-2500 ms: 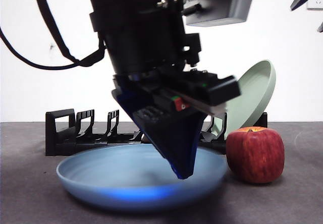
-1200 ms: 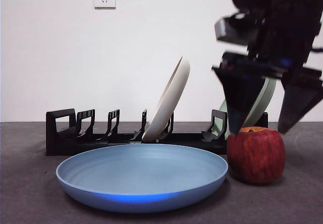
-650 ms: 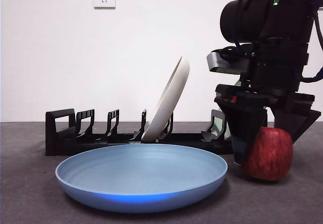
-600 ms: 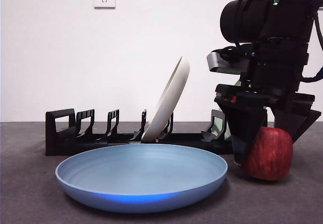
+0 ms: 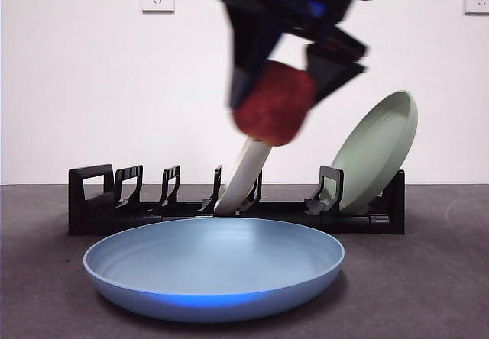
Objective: Take the blue plate from the plate rack,put the plate on the table,take the apple from the table,put the apple in the plate
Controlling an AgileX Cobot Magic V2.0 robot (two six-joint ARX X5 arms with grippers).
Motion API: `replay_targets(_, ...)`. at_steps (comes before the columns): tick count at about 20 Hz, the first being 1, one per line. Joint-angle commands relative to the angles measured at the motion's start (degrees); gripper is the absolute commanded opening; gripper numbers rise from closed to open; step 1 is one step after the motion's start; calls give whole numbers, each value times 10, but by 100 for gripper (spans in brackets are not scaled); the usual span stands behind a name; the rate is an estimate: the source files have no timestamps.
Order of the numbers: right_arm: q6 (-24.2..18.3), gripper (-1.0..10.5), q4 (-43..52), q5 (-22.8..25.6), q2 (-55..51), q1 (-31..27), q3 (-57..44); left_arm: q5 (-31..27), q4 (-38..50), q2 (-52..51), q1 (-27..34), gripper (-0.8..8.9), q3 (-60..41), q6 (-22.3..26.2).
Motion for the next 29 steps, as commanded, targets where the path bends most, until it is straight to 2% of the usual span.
replay_targets(1,6,-12,16,0,42,28,3,-6,-2,-2,1,377,-2,-2)
replay_targets(4,8,-12,33,10,101,50,3,-20,-12,-2,1,376,-2,-2)
replay_targets(6,10,-12,33,35,137,54,3,-24,-22,-2,1,376,-2,-2)
replay_targets(11,10,14,34,43,179,54,3,-32,-42,-2,1,376,-2,-3)
replay_targets(12,10,87,34,43,179,54,3,-32,-41,-2,1,376,-2,-3)
replay_targets(15,14,486,34,44,179,53,3,-32,-41,-2,1,376,-2,-3)
replay_targets(16,14,547,36,43,179,52,3,-32,-41,-2,1,376,-2,-2)
replay_targets(22,14,536,38,42,152,52,10,-31,-41,3,1,376,-2,-3)
replay_targets(29,10,531,-3,45,-35,32,10,-31,-22,31,1,374,-2,-4)
